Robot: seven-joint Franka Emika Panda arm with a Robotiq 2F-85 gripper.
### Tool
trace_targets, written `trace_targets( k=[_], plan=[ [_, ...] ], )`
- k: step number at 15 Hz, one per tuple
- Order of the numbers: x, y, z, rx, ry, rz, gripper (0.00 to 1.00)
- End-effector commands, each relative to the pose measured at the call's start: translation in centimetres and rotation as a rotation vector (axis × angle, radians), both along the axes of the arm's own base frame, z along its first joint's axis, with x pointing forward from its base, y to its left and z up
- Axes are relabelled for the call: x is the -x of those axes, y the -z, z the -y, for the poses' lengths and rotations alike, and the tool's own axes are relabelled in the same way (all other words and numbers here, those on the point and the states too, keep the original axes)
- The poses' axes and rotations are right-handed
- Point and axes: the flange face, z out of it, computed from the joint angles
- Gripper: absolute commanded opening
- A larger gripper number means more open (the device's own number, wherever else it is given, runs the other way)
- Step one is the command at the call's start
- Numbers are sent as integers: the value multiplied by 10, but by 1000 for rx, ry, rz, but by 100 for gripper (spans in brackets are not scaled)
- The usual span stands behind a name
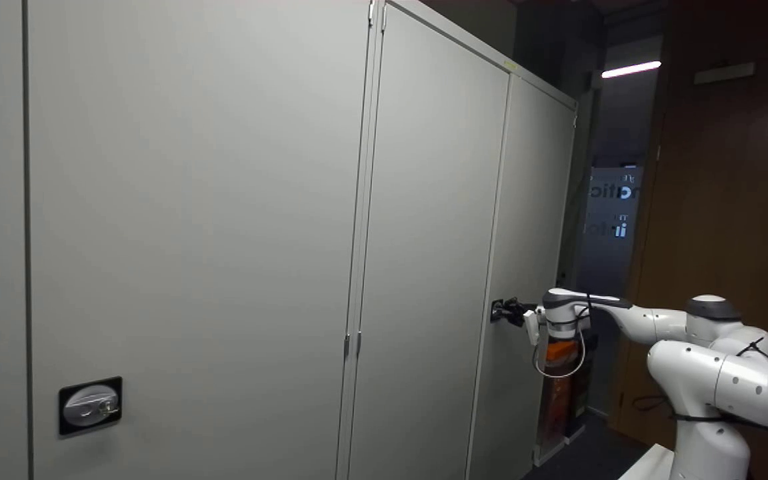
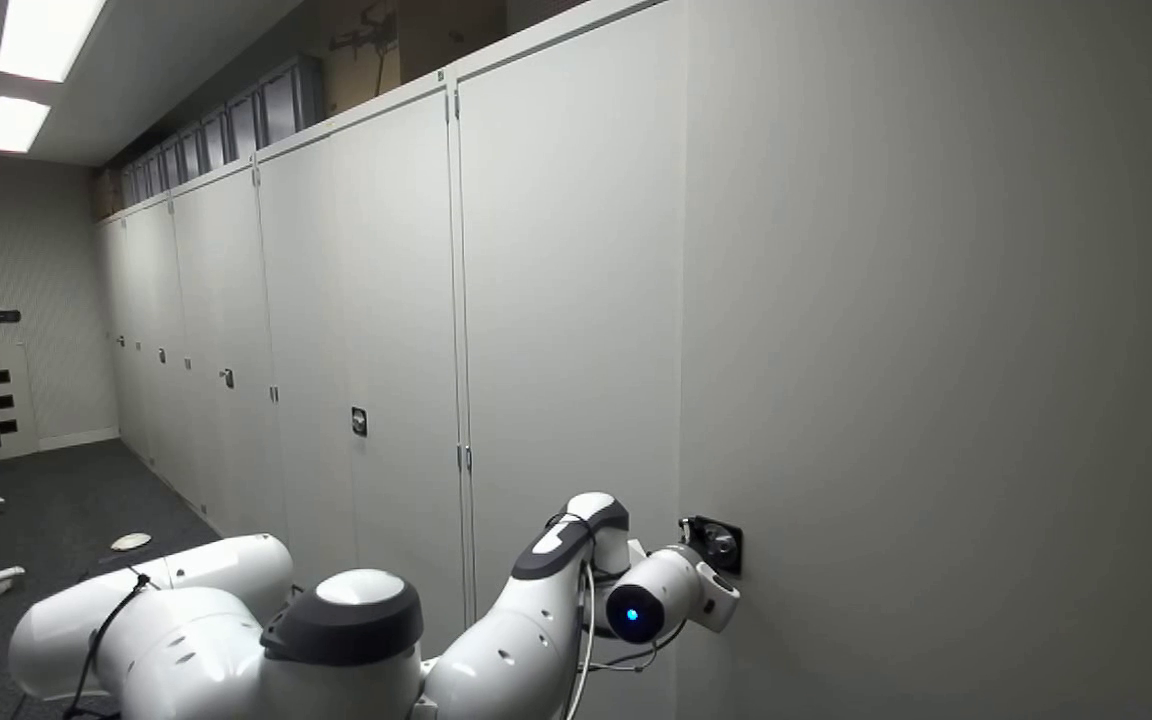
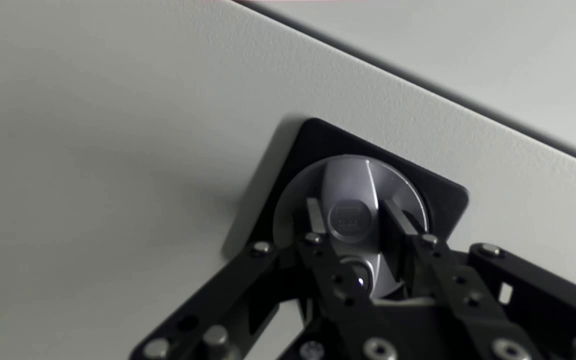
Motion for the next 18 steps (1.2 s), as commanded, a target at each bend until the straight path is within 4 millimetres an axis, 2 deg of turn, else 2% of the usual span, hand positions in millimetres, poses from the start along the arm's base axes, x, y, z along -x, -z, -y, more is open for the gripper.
trace_targets(
  k=[1, 18],
  plan=[
    [-18, -21, 16, 35, 31, 29, 8],
    [-20, -24, 21, 167, 32, 44, 8]
  ],
)
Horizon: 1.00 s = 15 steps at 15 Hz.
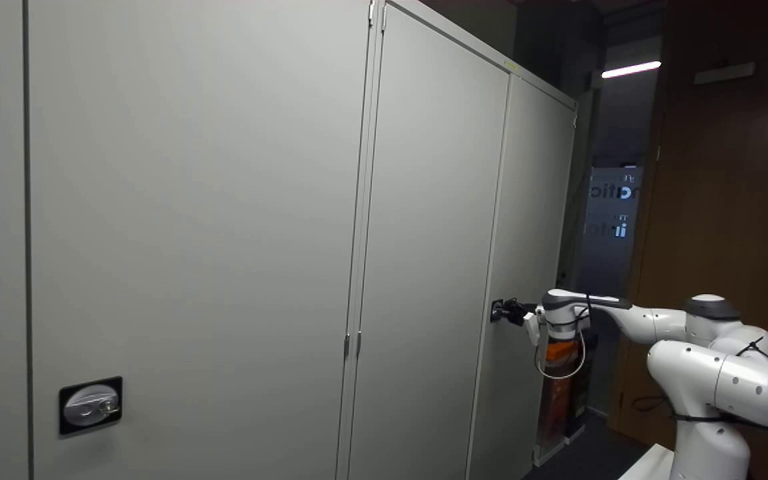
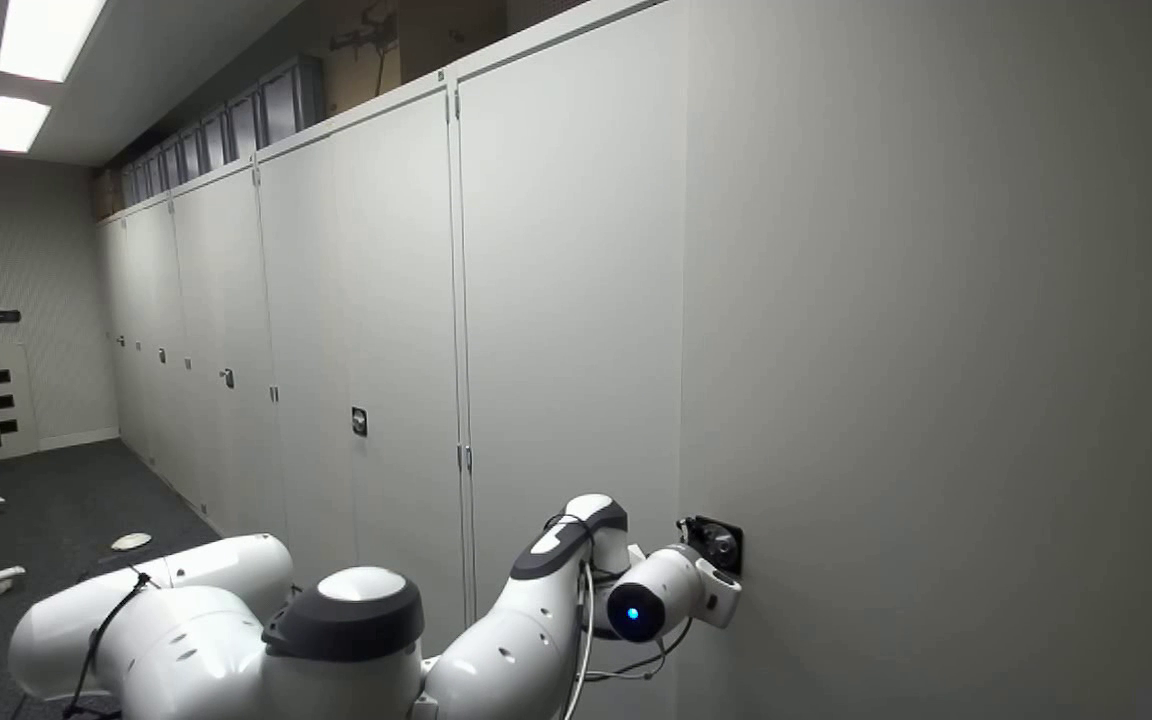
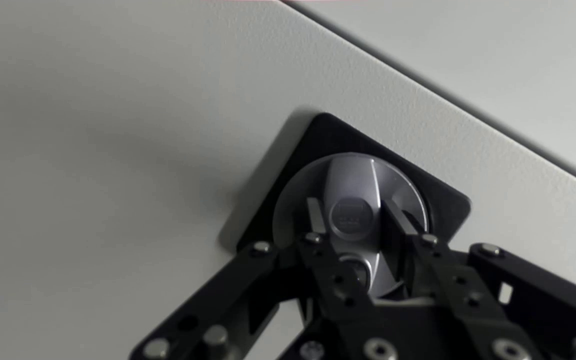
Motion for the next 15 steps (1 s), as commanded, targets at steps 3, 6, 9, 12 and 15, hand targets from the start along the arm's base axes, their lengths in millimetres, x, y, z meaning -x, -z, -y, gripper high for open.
trace_targets(
  k=[3, 6, 9, 12, 15],
  plan=[
    [-19, -25, 22, 30, 56, 23, 8],
    [-19, -30, 22, -41, 47, 1, 8],
    [-19, -33, 24, -109, 35, -5, 8],
    [-19, -36, 28, -181, 24, -16, 8],
    [-19, -38, 29, -255, 12, -25, 8]
  ],
)
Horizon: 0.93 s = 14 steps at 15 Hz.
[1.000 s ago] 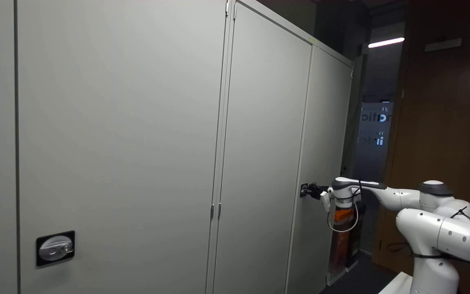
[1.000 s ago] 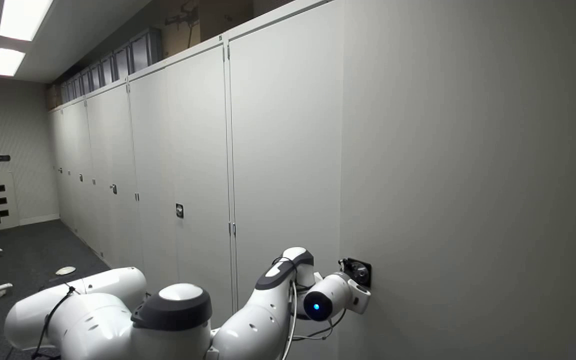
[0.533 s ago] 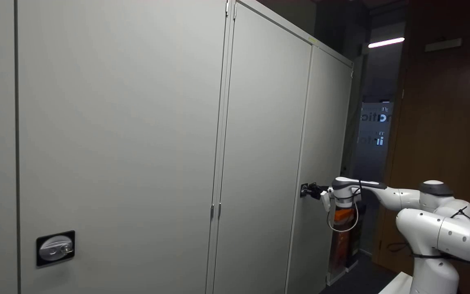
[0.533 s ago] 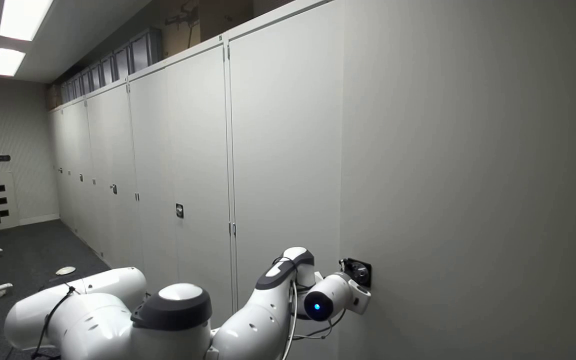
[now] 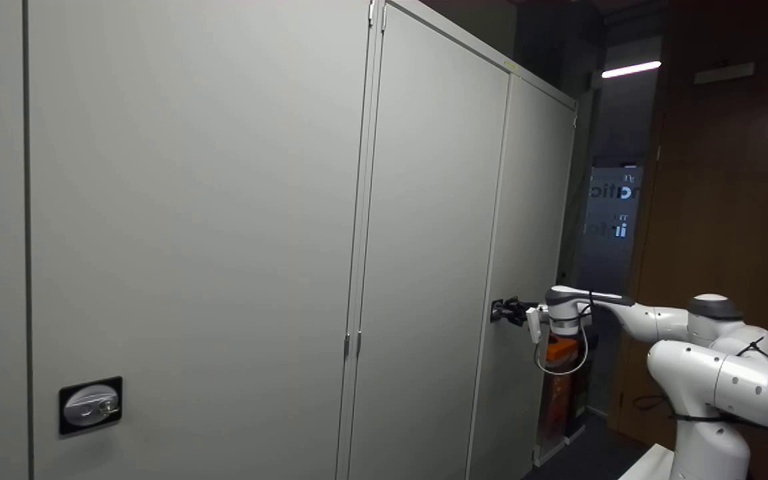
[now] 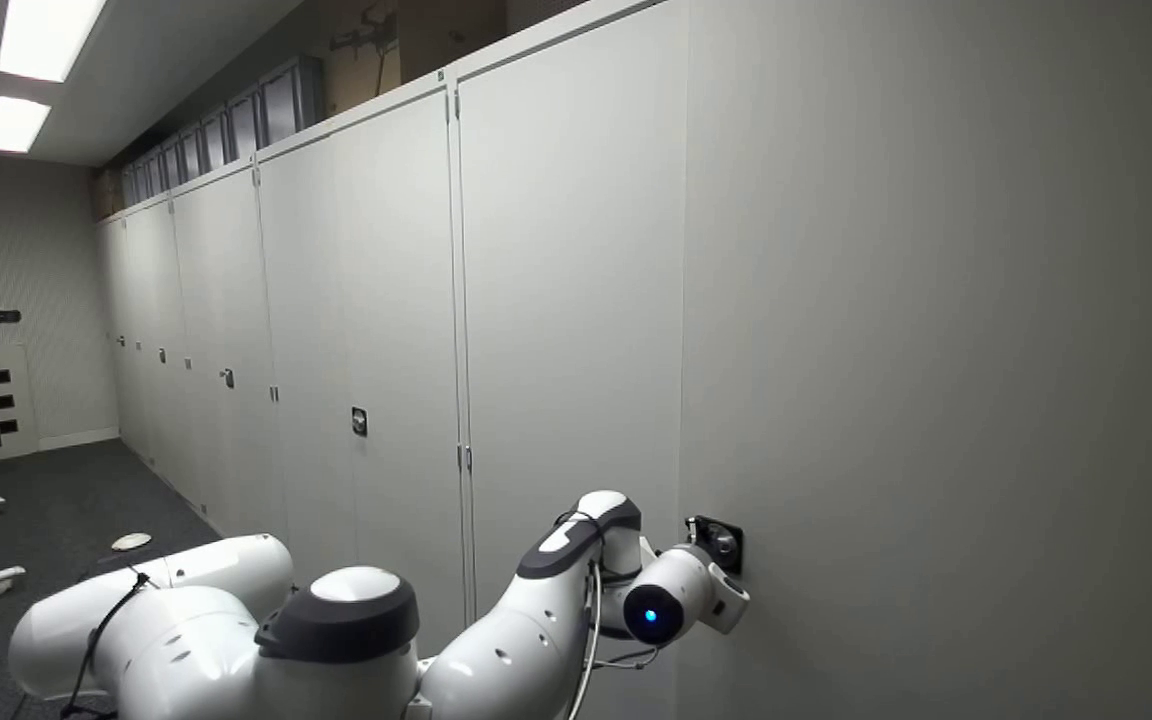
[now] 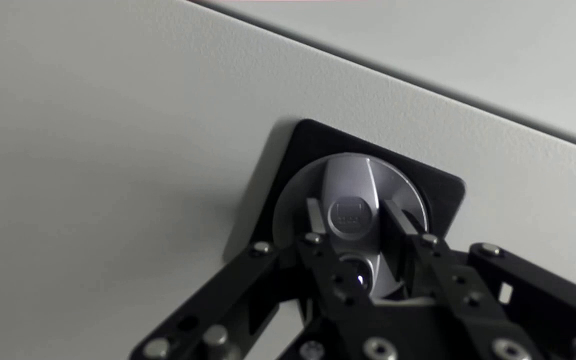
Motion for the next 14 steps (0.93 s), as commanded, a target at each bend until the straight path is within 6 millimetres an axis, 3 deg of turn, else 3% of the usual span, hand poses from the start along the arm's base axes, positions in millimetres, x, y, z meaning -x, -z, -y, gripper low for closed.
trace_targets(
  k=[1, 14],
  plan=[
    [-16, -35, 18, -106, 40, 22, 8],
    [-15, -44, 17, -352, 61, -12, 8]
  ],
)
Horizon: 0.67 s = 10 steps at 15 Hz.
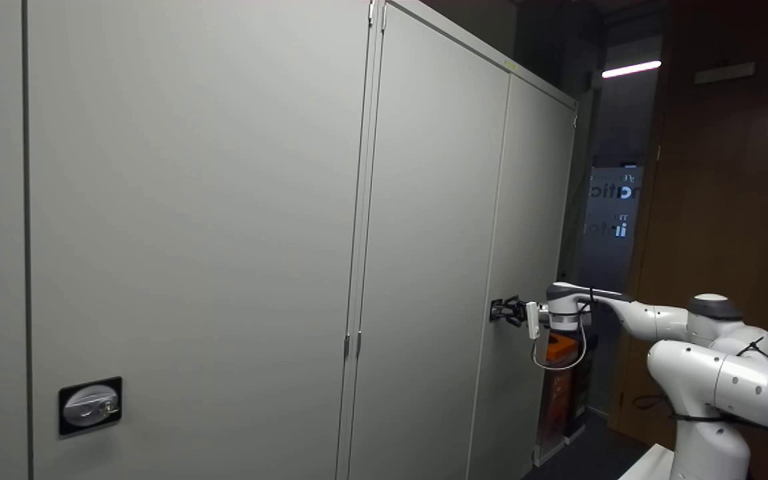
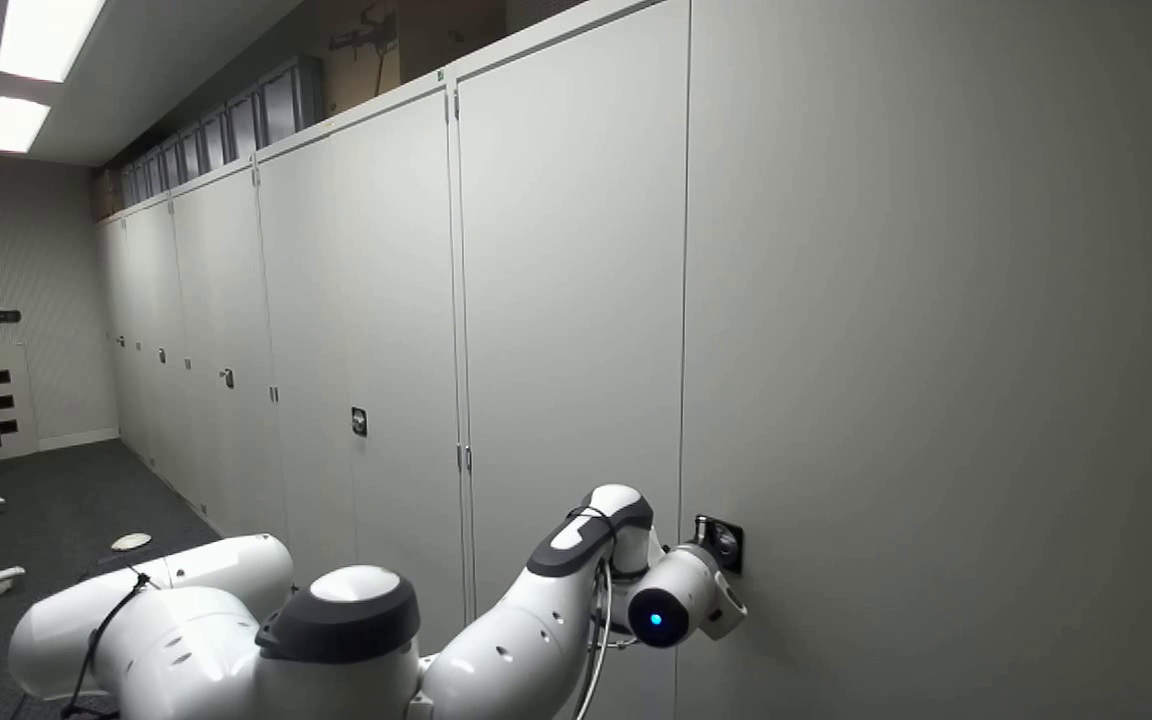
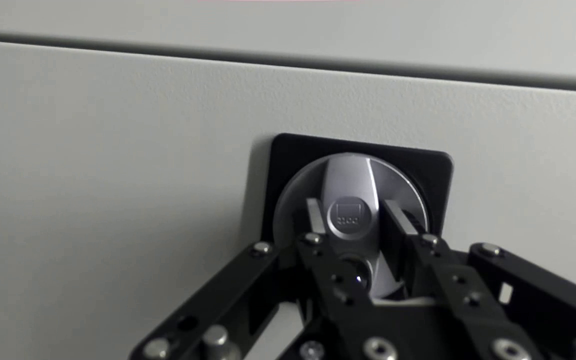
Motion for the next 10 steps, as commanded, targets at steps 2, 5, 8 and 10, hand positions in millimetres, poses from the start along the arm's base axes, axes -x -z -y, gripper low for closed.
trace_targets(
  k=[2, 5, 8, 10],
  plan=[
    [-13, -46, 15, -121, 41, 46, 8],
    [-14, -47, 17, -153, 47, 41, 8],
    [-14, -47, 18, -174, 54, 36, 8],
    [-14, -46, 18, -170, 54, 35, 8]
  ],
)
